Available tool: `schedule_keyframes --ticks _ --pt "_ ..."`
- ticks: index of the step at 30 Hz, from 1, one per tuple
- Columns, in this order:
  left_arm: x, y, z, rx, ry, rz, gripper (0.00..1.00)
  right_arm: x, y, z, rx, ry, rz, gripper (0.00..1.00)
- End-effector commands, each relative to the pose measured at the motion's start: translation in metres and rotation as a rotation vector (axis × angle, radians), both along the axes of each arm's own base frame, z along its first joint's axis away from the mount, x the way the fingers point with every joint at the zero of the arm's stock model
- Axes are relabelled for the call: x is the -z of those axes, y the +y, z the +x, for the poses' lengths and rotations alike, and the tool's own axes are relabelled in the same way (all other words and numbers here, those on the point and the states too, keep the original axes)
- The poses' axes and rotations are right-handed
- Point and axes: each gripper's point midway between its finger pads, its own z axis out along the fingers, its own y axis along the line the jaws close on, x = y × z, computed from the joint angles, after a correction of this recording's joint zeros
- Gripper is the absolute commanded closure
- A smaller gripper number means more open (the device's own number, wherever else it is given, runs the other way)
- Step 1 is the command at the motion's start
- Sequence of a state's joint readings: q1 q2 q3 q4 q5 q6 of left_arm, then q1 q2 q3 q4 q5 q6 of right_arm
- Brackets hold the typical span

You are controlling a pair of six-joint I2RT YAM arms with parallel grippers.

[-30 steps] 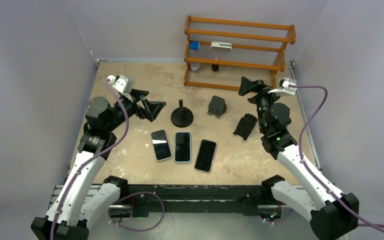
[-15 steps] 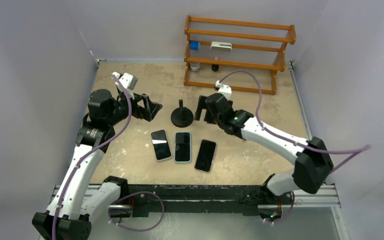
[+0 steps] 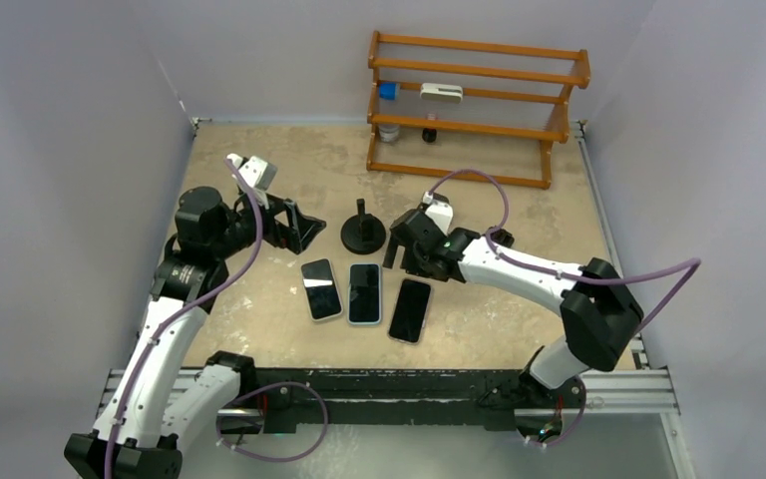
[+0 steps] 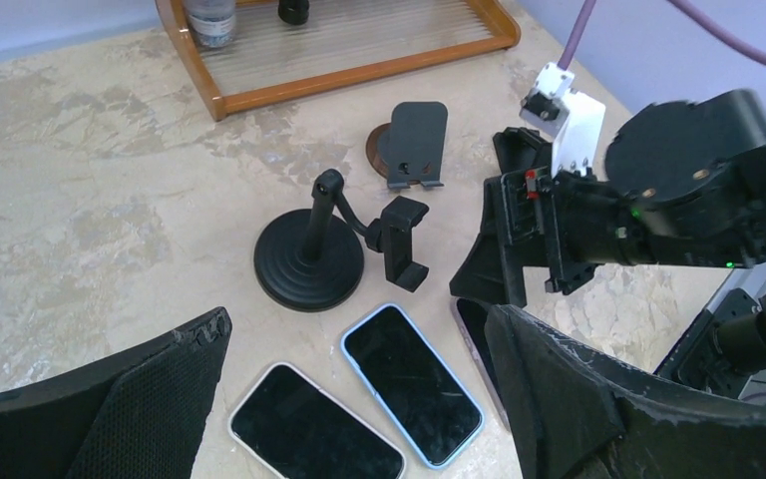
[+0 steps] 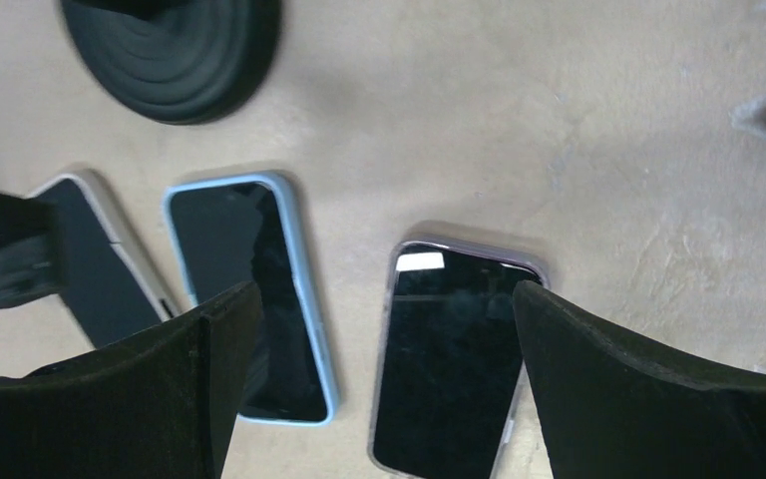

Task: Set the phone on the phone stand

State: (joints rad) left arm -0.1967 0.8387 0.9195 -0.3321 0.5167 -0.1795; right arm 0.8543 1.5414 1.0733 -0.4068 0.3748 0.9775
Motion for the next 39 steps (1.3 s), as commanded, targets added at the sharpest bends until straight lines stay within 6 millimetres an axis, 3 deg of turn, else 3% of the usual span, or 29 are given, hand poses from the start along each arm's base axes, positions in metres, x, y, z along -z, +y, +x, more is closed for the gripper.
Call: schedule_keyframes --ticks 1,12,20,32,39 --pt "-0.006 0.001 -0.003 0.005 -0.038 -0.004 0.01 0.020 -0.016 -0.006 0.110 0.043 -0.032 0.01" --pt "-0.003 0.003 -0.004 -0.003 -0.035 0.002 0.01 0.055 -0.024 -0.018 0.119 0.108 -0.077 0.12" --pt "-0.002 0.003 -0.003 -0.004 -0.031 0.005 0.01 0.071 -0.023 -0.023 0.087 0.133 -0.094 0.01" --pt "0.000 0.004 -0.003 -0.008 -0.032 0.011 0.01 0.083 -0.017 -0.021 0.060 0.152 -0.121 0.01" --pt "-0.001 0.004 -0.003 -0.009 -0.037 0.013 0.01 0.090 -0.027 -0.021 0.070 0.169 -0.227 0.03"
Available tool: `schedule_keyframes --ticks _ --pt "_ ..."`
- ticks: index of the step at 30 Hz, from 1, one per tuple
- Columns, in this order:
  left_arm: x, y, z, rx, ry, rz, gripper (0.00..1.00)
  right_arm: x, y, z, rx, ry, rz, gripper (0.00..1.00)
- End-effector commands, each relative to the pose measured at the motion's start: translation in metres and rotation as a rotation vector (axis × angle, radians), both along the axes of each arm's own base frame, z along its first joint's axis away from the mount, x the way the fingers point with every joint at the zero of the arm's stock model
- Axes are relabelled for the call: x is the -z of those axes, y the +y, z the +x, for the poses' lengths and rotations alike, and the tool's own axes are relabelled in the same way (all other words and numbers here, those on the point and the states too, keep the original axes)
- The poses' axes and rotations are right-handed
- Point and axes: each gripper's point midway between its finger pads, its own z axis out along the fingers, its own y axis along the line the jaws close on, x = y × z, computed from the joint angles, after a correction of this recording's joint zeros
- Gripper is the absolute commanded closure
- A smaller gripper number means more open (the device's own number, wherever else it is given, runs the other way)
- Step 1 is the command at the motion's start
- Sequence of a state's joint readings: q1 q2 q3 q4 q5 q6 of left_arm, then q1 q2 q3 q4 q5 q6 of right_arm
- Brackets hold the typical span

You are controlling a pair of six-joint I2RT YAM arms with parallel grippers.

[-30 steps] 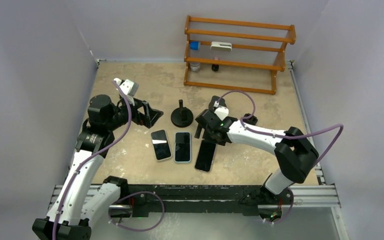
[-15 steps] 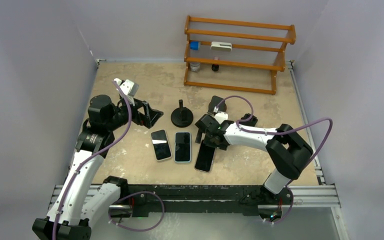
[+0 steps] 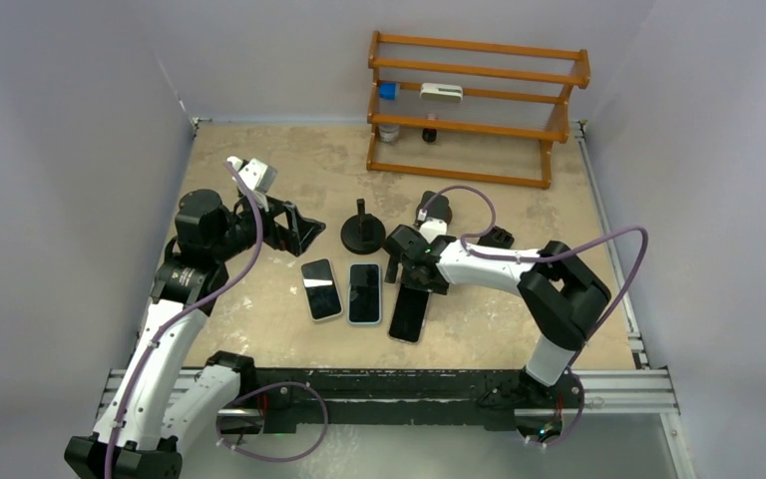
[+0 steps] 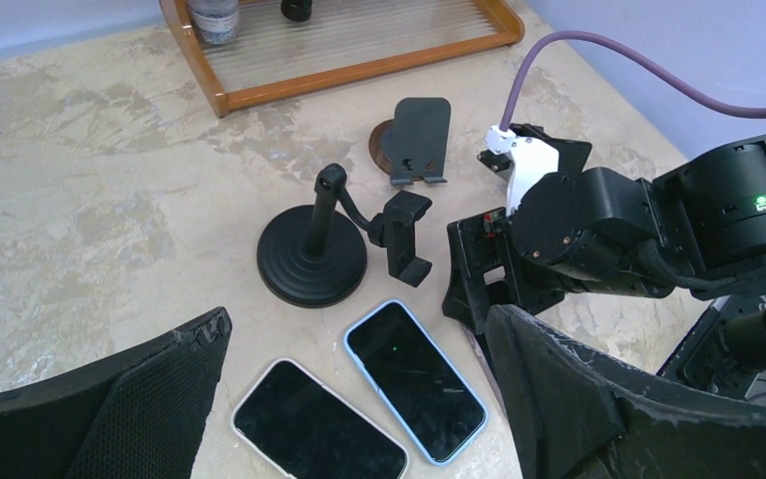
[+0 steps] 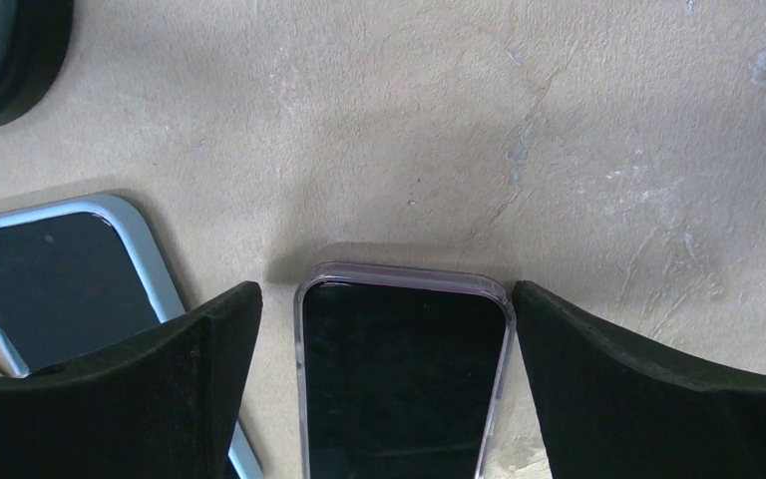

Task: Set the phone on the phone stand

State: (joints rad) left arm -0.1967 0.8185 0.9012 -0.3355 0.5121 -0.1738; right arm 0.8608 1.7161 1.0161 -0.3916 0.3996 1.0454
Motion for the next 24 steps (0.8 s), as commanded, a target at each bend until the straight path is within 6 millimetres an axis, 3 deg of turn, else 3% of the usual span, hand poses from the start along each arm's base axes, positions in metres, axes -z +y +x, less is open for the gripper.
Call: schedule_keyframes --ticks 1,6,18,24 --pt "-0.005 0.002 0.000 -0.008 -0.034 0.008 0.01 0.015 -0.010 -0.008 0.005 0.045 -0.094 0.04" --pt "-0.004 0.002 0.001 -0.010 -0.033 0.011 0.02 0.017 -0.010 -0.013 -0.002 0.047 -0.110 0.10" --pt "0.003 -0.001 -0.001 0.003 -0.011 0.011 0.01 0.034 -0.010 -0.034 -0.015 0.091 -0.108 0.11" --pt "0.016 0.000 -0.007 -0.007 0.047 0.002 0.02 0.039 -0.017 -0.041 -0.033 0.096 -0.169 0.25"
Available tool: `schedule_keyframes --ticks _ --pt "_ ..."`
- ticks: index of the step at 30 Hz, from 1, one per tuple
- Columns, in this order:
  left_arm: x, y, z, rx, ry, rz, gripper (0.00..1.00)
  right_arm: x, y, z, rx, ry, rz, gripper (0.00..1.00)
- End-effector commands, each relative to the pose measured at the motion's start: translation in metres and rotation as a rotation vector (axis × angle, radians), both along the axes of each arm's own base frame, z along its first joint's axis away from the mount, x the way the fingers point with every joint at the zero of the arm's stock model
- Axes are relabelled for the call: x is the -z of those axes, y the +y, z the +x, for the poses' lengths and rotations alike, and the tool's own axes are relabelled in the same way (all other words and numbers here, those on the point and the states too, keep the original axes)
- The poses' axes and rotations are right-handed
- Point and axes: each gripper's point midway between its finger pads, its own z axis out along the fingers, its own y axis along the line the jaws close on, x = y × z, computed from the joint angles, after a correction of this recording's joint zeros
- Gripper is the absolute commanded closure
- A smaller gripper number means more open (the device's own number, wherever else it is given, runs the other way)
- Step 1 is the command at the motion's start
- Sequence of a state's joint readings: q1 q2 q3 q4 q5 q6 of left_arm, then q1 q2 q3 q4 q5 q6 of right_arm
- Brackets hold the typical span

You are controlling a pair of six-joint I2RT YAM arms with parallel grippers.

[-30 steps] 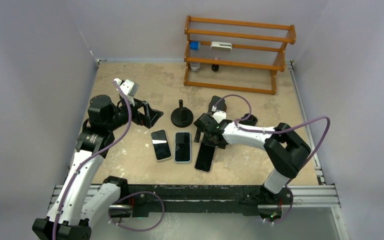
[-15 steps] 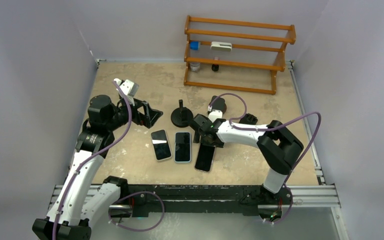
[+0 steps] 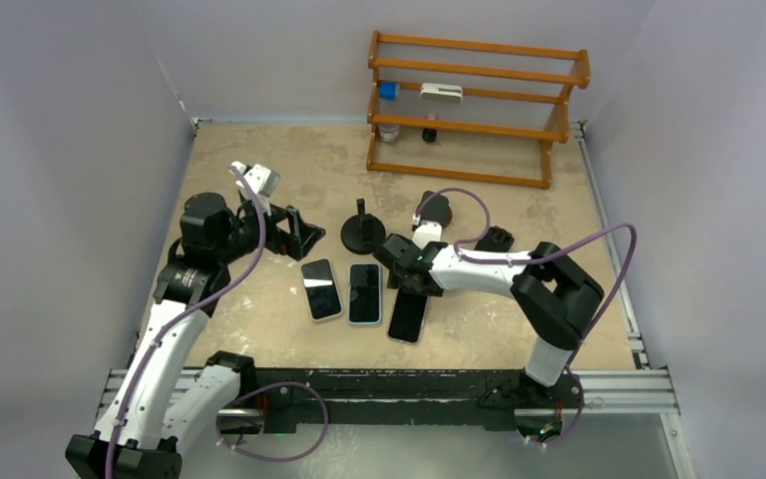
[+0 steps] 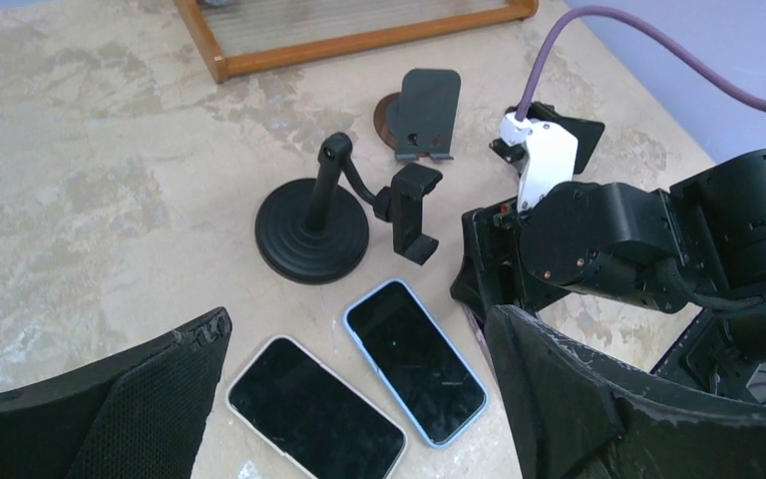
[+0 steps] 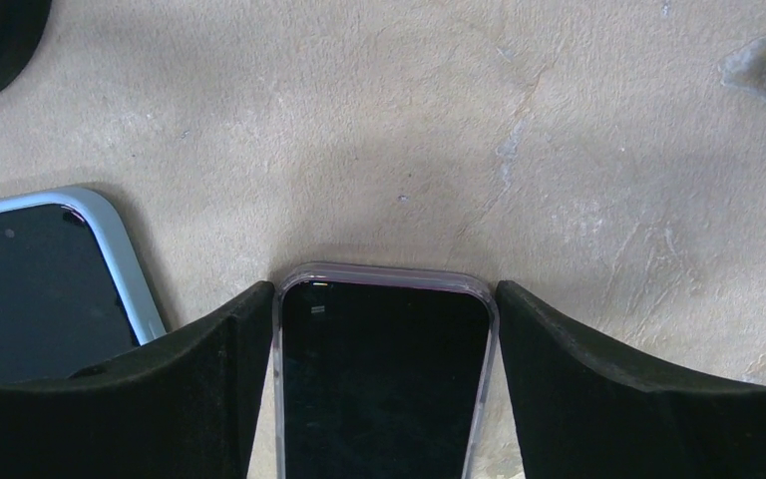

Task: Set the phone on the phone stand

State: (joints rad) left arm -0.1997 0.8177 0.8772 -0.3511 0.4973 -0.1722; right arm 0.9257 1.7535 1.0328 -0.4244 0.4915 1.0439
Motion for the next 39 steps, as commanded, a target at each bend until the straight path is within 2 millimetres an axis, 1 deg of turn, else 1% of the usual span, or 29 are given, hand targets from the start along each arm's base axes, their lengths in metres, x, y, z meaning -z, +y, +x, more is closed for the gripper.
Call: schedule_keyframes --ticks 1,4,7,9,11,14,16,18,19,22,25,26,27,29,32,34,35,39 --pt "0.004 -0.003 -0.009 0.011 0.026 -0.019 0.02 0.033 -0.019 -0.034 0.009 0.128 -0.078 0.29" --pt "0.008 -0.013 -0.020 0.064 0.076 -0.079 0.04 0.033 -0.019 -0.034 0.004 0.121 -0.073 0.38" --pt "0.014 -0.020 -0.027 0.091 0.112 -0.130 0.08 0.032 -0.017 -0.033 0.001 0.110 -0.049 0.44" --pt "0.019 -0.023 -0.030 0.087 0.138 -0.165 0.09 0.030 -0.011 -0.032 -0.003 0.100 -0.010 0.46" --pt "0.025 -0.029 -0.037 0.098 0.172 -0.212 0.10 0.025 0.001 -0.032 -0.010 0.092 0.069 0.48" --pt "0.045 -0.042 -0.044 0.108 0.238 -0.270 0.12 0.005 0.017 -0.018 -0.013 -0.003 0.179 0.48" --pt "0.053 -0.053 -0.047 0.127 0.263 -0.293 0.14 -0.008 0.026 -0.013 -0.022 -0.047 0.250 0.48" --pt "0.068 -0.066 -0.046 0.111 0.272 -0.297 0.15 -0.020 0.031 -0.008 -0.033 -0.091 0.293 0.48" --pt "0.073 -0.074 -0.045 0.119 0.266 -0.301 0.15 -0.026 0.032 -0.005 -0.034 -0.115 0.310 0.48" --pt "0.100 -0.101 -0.048 0.150 0.311 -0.255 0.16 -0.043 0.036 0.002 -0.020 -0.182 0.377 0.48" --pt "0.128 -0.127 -0.052 0.157 0.324 -0.159 0.16 -0.055 0.034 0.003 0.017 -0.230 0.456 0.48" --pt "0.135 -0.132 -0.051 0.152 0.329 -0.139 0.16 -0.057 0.031 0.003 0.035 -0.247 0.477 0.48" --pt "0.142 -0.137 -0.053 0.159 0.344 -0.128 0.17 -0.064 0.029 0.004 0.054 -0.271 0.509 0.48" --pt "0.156 -0.148 -0.057 0.174 0.372 -0.109 0.18 -0.071 0.020 0.005 0.095 -0.307 0.551 0.49" --pt "0.170 -0.154 -0.062 0.165 0.389 -0.077 0.20 -0.082 0.006 0.007 0.159 -0.365 0.608 0.50" --pt "0.178 -0.154 -0.063 0.152 0.390 -0.061 0.21 -0.091 -0.001 0.008 0.187 -0.403 0.652 0.51" --pt "0.180 -0.154 -0.063 0.152 0.384 -0.062 0.22 -0.094 -0.004 0.007 0.193 -0.417 0.674 0.51" --pt "0.181 -0.157 -0.069 0.190 0.357 -0.099 0.27 -0.096 -0.013 0.003 0.206 -0.449 0.718 0.51"
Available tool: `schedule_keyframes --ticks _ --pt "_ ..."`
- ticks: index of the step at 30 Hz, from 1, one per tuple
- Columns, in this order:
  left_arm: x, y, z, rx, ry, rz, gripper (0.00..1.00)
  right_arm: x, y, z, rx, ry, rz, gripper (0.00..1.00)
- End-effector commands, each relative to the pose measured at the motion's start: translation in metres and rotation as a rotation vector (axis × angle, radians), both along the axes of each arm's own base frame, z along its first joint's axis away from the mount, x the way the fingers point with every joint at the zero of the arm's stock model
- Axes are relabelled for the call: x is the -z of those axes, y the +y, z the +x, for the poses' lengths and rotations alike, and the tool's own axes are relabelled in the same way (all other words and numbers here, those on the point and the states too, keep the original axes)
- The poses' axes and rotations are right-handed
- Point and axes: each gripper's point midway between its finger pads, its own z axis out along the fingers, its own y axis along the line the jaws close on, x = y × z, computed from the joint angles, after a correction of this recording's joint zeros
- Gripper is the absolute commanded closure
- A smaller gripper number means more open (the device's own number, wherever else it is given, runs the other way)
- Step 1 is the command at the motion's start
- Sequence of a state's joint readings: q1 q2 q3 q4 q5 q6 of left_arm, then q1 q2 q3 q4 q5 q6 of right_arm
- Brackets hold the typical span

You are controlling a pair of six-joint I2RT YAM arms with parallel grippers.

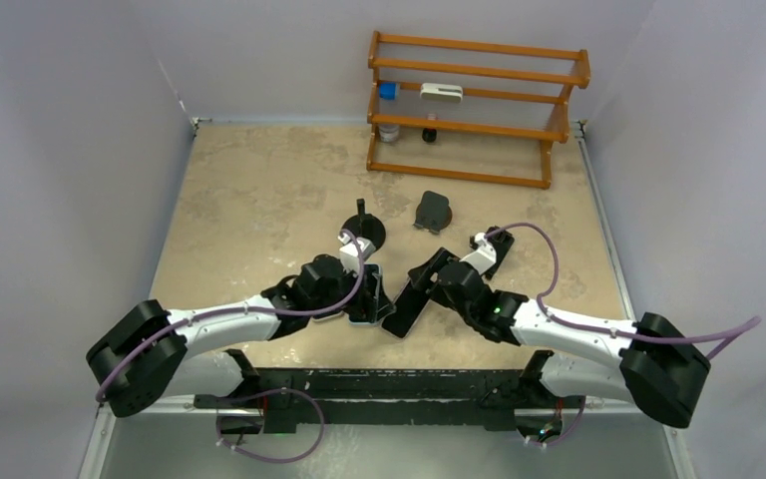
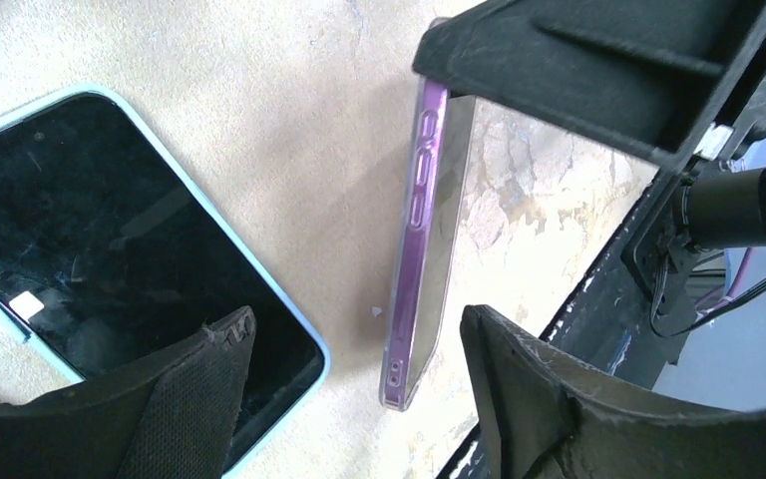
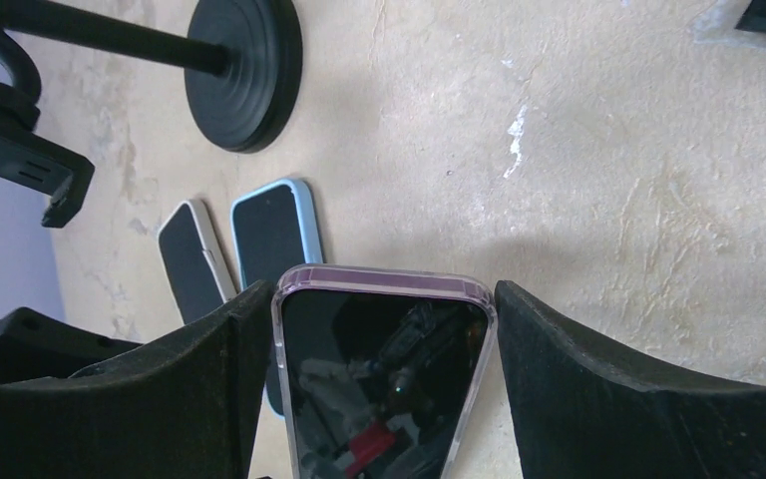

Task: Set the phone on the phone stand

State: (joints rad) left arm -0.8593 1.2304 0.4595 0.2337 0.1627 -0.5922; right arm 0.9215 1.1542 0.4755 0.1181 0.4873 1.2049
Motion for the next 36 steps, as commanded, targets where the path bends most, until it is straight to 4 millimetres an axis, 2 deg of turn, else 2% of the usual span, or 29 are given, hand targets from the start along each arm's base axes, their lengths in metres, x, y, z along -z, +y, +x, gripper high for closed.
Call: schedule_keyframes --ticks 1,5,9,12,23,25,29,31,33,34,36 --pt "-0.016 -0.012 0.006 -0.001 -0.074 -0.108 0.29 -0.032 0.001 0.016 0.089 -0.106 0.155 0.51" --pt "-0.012 -0.024 -0.004 0.074 -0.070 -0.133 0.38 -0.028 0.000 0.015 0.090 -0.103 0.161 0.51" --pt "-0.004 -0.038 -0.016 0.152 -0.080 -0.145 0.41 -0.025 0.001 0.015 0.084 -0.103 0.169 0.51" --pt "0.000 -0.045 -0.021 0.184 -0.080 -0.137 0.50 -0.024 0.000 0.015 0.081 -0.104 0.171 0.51" --pt "0.015 -0.047 -0.033 0.219 -0.042 -0.110 0.59 -0.020 -0.007 0.017 0.078 -0.109 0.177 0.51" --pt "0.018 -0.047 -0.035 0.226 -0.035 -0.108 0.66 -0.020 -0.007 0.017 0.076 -0.111 0.179 0.51" --pt "0.027 -0.051 -0.038 0.244 -0.013 -0.102 0.97 -0.020 -0.007 0.017 0.067 -0.114 0.188 0.50" --pt "0.030 -0.052 -0.039 0.252 -0.009 -0.102 1.00 -0.020 -0.008 0.017 0.061 -0.118 0.186 0.49" --pt "0.034 -0.053 -0.038 0.254 -0.014 -0.096 1.00 -0.023 -0.007 0.018 0.049 -0.133 0.183 0.42" --pt "0.034 -0.052 -0.037 0.250 -0.022 -0.090 1.00 -0.025 -0.007 0.018 0.037 -0.145 0.177 0.36" --pt "0.030 -0.052 -0.031 0.247 -0.060 -0.074 1.00 -0.030 -0.009 0.019 0.009 -0.176 0.139 0.15"
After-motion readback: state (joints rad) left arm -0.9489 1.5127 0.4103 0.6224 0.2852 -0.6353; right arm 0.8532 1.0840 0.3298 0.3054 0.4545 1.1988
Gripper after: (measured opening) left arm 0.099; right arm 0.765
